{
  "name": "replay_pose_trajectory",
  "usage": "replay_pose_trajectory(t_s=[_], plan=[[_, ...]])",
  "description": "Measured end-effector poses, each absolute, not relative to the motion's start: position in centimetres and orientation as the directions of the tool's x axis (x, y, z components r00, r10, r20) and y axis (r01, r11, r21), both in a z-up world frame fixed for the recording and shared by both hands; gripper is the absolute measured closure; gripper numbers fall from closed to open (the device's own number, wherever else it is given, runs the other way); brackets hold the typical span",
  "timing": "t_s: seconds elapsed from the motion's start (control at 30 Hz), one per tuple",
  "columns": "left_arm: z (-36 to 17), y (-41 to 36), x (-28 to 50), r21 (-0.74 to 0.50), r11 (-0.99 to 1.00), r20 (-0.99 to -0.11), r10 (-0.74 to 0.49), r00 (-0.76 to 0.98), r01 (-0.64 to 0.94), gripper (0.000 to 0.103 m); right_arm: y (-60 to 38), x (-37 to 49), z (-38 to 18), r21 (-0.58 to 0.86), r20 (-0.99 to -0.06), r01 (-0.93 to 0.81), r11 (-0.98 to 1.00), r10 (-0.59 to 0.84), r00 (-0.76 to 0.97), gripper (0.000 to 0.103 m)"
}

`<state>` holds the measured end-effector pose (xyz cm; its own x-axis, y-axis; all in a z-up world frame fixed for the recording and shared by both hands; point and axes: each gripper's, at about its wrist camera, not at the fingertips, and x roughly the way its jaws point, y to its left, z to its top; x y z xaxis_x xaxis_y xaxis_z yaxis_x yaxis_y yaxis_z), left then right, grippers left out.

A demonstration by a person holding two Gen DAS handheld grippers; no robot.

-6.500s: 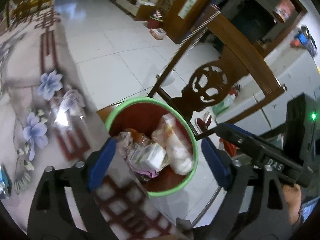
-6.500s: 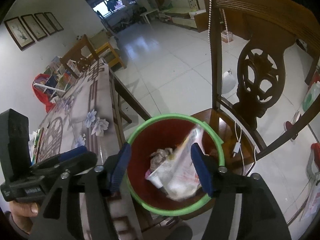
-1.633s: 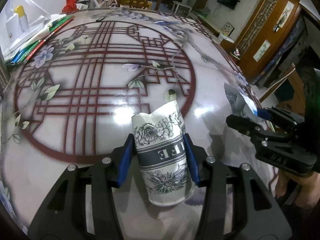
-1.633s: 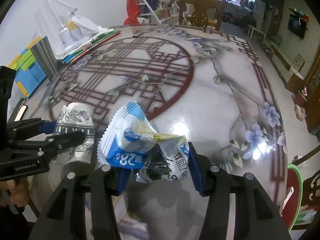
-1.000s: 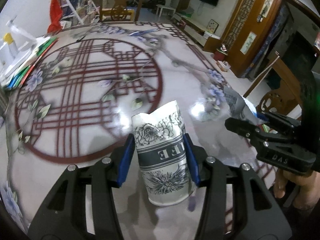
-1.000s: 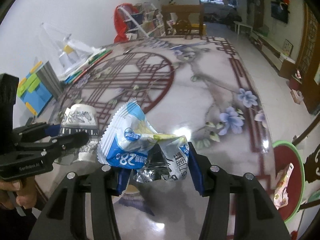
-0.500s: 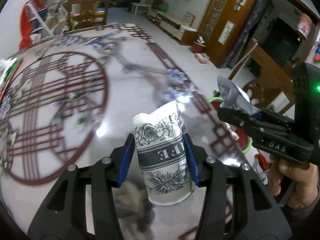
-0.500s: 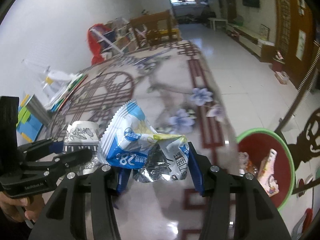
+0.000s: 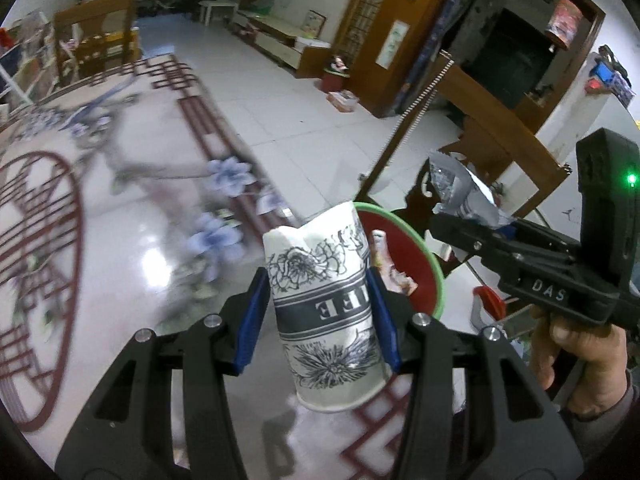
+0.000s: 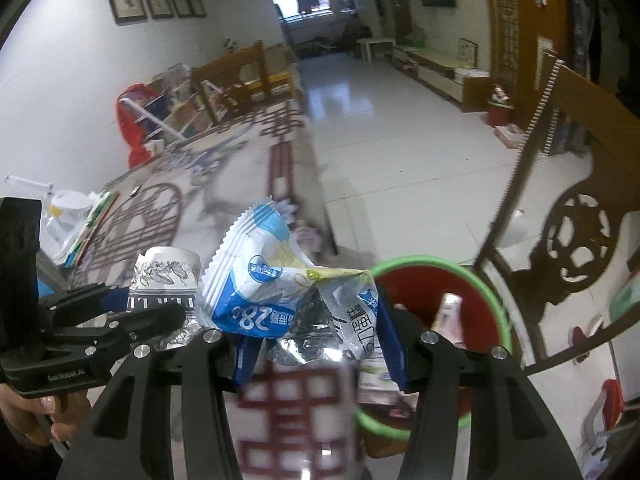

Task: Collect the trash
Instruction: 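Carry the paper cup and chip bag over the red bucket with both grippers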

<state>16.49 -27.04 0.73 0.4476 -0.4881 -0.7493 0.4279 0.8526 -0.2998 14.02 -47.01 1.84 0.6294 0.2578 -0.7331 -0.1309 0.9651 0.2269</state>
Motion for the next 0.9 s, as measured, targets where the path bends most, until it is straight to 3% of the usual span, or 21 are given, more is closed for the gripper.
replay_pose_trajectory(t_s=[0.4, 0.9], plan=[[-0.7, -33.7, 18.7, -0.357, 0.776, -0.743, -0.573, 0.346, 0.519, 0.056, -54.8, 15.3, -0.2, 0.265, -0.769, -0.013, 0.964, 0.219, 0.600, 0.054], [-1.8, -38.7, 18.9, -0.338, 0.747, -0.768, -0.570, 0.291, 0.573, 0.056, -57.5, 15.2, -1.4, 0.267, -0.779, 0.061, 0.962, 0.178, 0.601, 0.054]])
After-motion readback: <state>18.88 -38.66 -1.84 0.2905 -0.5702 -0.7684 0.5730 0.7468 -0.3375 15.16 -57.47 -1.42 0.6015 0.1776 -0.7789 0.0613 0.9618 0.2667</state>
